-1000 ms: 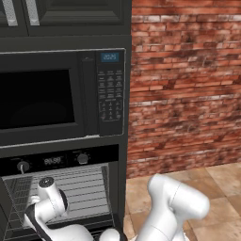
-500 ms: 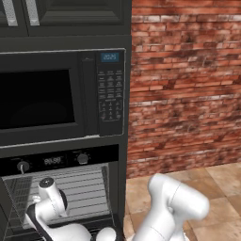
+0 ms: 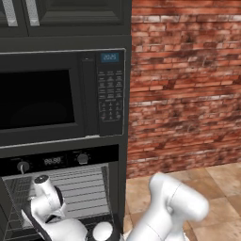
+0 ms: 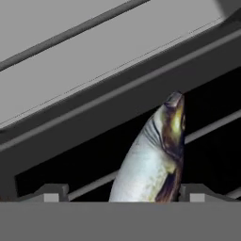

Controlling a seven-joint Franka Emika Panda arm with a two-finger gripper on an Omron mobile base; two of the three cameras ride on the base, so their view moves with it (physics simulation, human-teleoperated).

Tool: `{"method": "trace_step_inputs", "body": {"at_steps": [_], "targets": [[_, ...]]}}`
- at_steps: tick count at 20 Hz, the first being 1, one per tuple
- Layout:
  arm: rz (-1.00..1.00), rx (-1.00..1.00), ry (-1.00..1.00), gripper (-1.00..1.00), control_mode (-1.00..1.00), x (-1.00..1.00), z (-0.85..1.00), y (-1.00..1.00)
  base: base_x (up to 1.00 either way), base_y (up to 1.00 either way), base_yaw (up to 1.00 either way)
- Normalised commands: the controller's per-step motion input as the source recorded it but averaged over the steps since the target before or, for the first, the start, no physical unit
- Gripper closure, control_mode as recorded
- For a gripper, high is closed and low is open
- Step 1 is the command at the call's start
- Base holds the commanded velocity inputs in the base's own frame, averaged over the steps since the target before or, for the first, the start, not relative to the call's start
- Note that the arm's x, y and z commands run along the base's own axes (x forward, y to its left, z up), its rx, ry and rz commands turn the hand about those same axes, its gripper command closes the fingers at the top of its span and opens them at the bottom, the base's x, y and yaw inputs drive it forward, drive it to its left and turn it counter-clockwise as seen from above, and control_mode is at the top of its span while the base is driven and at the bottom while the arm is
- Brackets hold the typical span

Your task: Take the fish from the oven and place it on the plate on the counter.

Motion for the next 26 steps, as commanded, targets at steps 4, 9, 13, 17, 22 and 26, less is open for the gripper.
{"method": "trace_step_inputs", "body": {"at_steps": [4, 9, 13, 17, 22, 26], "targets": [[-0.01, -0.16, 0.30, 1.00, -1.00, -0.50, -0.74, 0.24, 0.00, 0.00, 0.00], [-0.01, -0.08, 0.20, 1.00, -1.00, -0.20, -0.46, 0.00, 0.00, 0.00, 0.00], [0.00, -0.01, 0.06, 1.00, -1.00, -0.26, -0.22, 0.00, 0.00, 0.00, 0.00], [0.00, 0.00, 0.00, 1.00, -1.00, -0.46, -0.02, -0.14, 0.00, 0.00, 0.00], [0.00, 0.04, -0.04, 1.00, -1.00, -0.70, 0.00, -0.13, 0.00, 0.00, 0.00], [0.00, 0.09, -0.16, 1.00, -1.00, -0.69, 0.28, -0.16, 0.00, 0.00, 0.00]]}}
